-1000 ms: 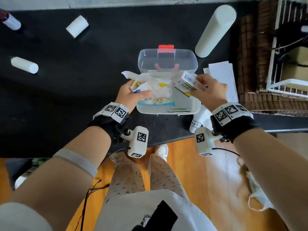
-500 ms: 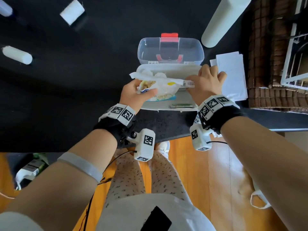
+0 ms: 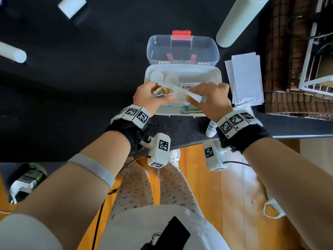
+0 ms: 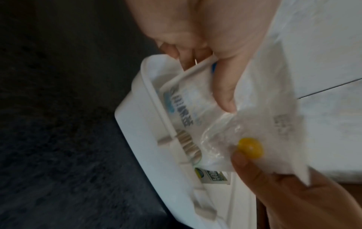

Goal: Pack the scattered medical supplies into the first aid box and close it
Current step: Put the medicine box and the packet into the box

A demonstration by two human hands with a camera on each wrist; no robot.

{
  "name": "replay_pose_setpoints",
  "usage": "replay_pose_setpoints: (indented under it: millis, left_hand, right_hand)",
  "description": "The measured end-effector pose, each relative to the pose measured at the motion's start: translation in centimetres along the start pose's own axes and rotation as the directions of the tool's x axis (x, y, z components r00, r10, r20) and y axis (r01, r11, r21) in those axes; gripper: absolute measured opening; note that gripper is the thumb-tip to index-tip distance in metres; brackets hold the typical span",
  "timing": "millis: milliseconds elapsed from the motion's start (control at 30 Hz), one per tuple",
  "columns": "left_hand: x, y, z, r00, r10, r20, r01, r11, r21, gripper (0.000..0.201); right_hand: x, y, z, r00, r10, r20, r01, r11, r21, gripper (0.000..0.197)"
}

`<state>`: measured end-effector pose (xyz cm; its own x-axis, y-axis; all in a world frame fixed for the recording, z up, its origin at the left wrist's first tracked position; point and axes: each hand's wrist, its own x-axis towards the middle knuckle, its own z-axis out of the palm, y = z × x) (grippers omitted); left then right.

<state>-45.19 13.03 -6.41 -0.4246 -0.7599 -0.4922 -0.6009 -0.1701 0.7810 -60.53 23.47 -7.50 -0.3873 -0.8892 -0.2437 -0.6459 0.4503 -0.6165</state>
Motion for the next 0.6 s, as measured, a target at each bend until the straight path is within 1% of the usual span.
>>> replay_pose_setpoints:
  millis: [33,67,167,267,333,367,433,500,600]
  left_hand:
    - [0.1,-0.1,-0.2,1.000,0.011,0.007,-0.011,1.000,0.002,0.035]
    - [0.2,-0.3,-0.5,1.000,0.027,0.012,-0.027,1.000,0.001,0.037]
    - [-0.2,-0.8,-1.7,0.996,0.083,0.040,-0.081,0.995,-0.050,0.046]
    - [-0.8,-1.3,-2.2,0.990,0.099,0.097,-0.095,0.995,-0.039,0.050]
    - [-1.1,-1.4,-2.4,0.984,0.099,0.145,-0.100,0.995,-0.001,0.048]
    - [-1.1,-1.3,-2.4,0.984,0.092,0.151,-0.096,0.995,0.019,0.046]
    - [-1.2,-1.3,-2.5,0.990,0.074,0.118,-0.078,0.996,0.032,0.044]
    - [-1.4,-1.4,-2.6,0.995,0.061,0.080,-0.062,0.998,0.007,0.043]
    - [-1.5,-1.4,-2.8,0.992,0.067,0.110,-0.065,0.998,-0.024,0.030]
  right_hand:
    - [0.1,-0.1,0.1,1.000,0.020,0.006,-0.020,0.999,0.026,0.022]
    - [0.2,-0.2,0.2,0.998,0.051,0.024,-0.052,0.997,0.057,0.020]
    - [0.1,0.0,1.0,0.983,0.134,0.123,-0.142,0.988,0.061,0.024]
    - [-0.5,0.3,1.6,0.970,0.139,0.199,-0.158,0.984,0.085,0.028]
    - [-0.8,0.2,1.6,0.969,0.123,0.216,-0.148,0.984,0.104,0.033]
    - [-0.9,0.1,1.4,0.967,0.120,0.224,-0.147,0.983,0.107,0.038]
    - [-0.9,0.1,1.1,0.960,0.133,0.246,-0.158,0.984,0.085,0.048]
    - [-0.9,-0.1,0.9,0.953,0.164,0.255,-0.185,0.981,0.064,0.056]
    - [-0.9,-0.6,0.6,0.944,0.226,0.239,-0.255,0.962,0.100,0.057]
